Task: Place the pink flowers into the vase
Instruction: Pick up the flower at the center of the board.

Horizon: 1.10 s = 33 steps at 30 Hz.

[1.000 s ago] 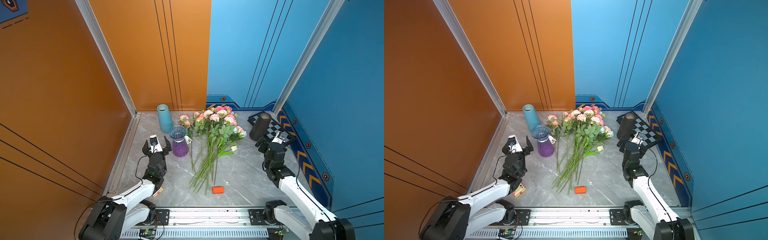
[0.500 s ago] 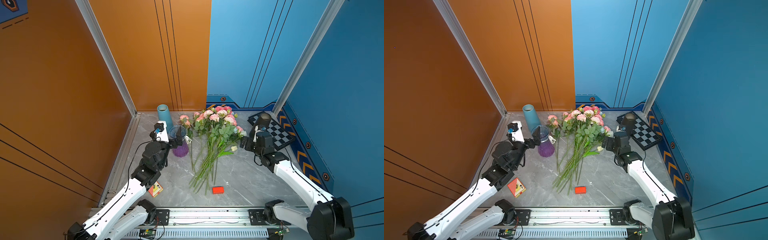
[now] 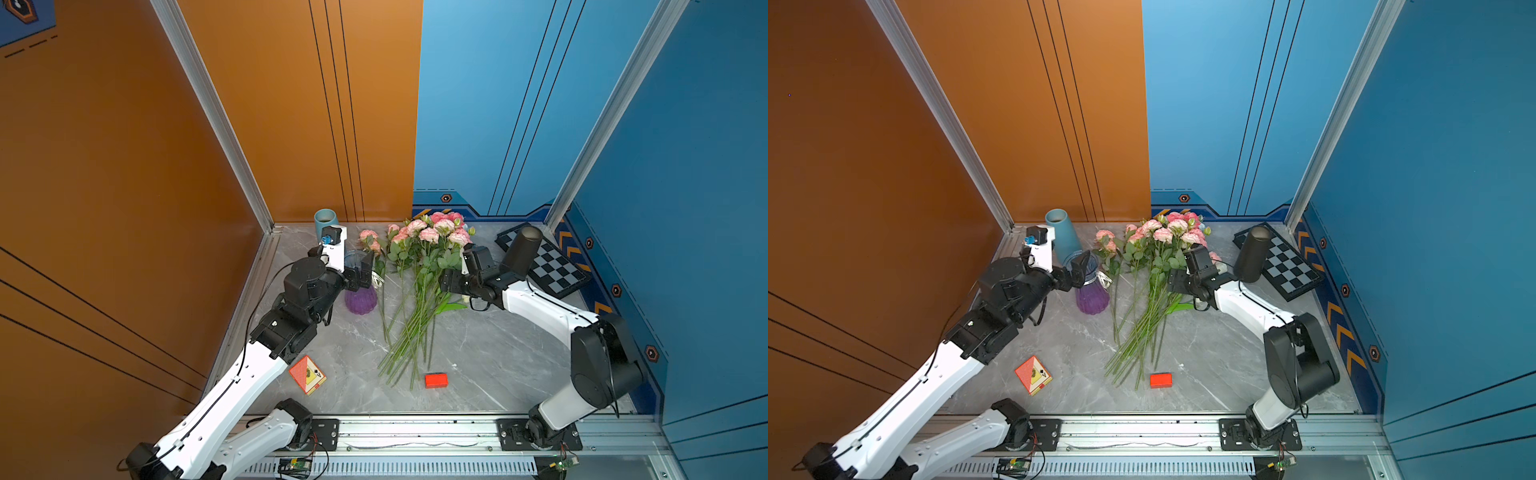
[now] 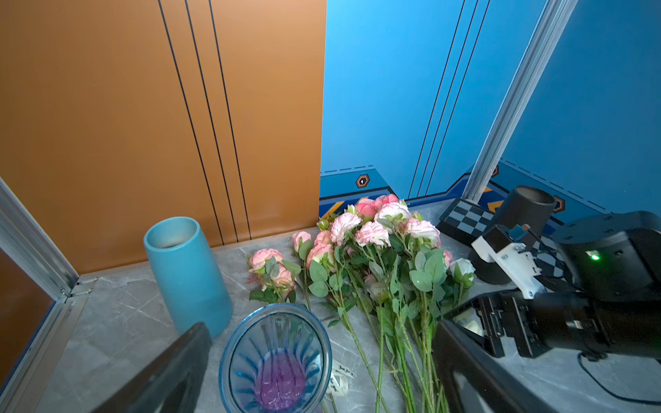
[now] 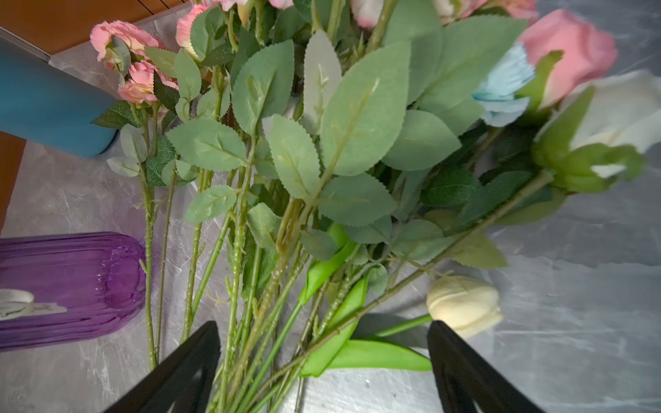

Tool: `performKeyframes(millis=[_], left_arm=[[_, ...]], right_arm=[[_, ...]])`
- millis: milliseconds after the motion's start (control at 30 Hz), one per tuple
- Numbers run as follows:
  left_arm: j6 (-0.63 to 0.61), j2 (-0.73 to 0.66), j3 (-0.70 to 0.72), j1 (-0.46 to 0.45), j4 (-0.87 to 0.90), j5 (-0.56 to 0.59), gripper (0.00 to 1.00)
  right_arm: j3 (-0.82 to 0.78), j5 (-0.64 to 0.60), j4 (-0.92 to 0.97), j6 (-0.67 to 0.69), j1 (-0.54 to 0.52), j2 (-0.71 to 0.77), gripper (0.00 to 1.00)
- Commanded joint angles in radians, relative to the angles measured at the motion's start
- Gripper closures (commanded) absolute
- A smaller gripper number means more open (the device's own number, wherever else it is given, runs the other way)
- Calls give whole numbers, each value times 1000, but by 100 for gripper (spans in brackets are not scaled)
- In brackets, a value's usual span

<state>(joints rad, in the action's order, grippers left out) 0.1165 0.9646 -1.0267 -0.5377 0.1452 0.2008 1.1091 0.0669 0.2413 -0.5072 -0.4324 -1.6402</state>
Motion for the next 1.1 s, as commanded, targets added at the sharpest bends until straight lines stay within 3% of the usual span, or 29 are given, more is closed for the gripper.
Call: performKeyframes(millis=[0, 500, 600, 733, 900, 1067], left_arm=[[86, 10, -29, -8, 62, -5, 1], [78, 79, -32, -58, 51, -67, 1], [56, 86, -27, -71, 52, -70, 1], [48, 90, -16, -75, 51, -72, 2], [43, 100, -10, -76, 51, -78, 2], [40, 99, 26, -77, 12, -75, 1]], right_arm=[[61, 27, 28, -42, -11, -56, 11], [208, -8, 28, -96, -45, -234, 52], [215, -24, 28, -97, -46, -250, 62], [219, -31, 30, -99, -43, -266, 68], [223, -41, 28, -105, -38, -273, 85], [219, -60, 32, -105, -27, -233, 91]])
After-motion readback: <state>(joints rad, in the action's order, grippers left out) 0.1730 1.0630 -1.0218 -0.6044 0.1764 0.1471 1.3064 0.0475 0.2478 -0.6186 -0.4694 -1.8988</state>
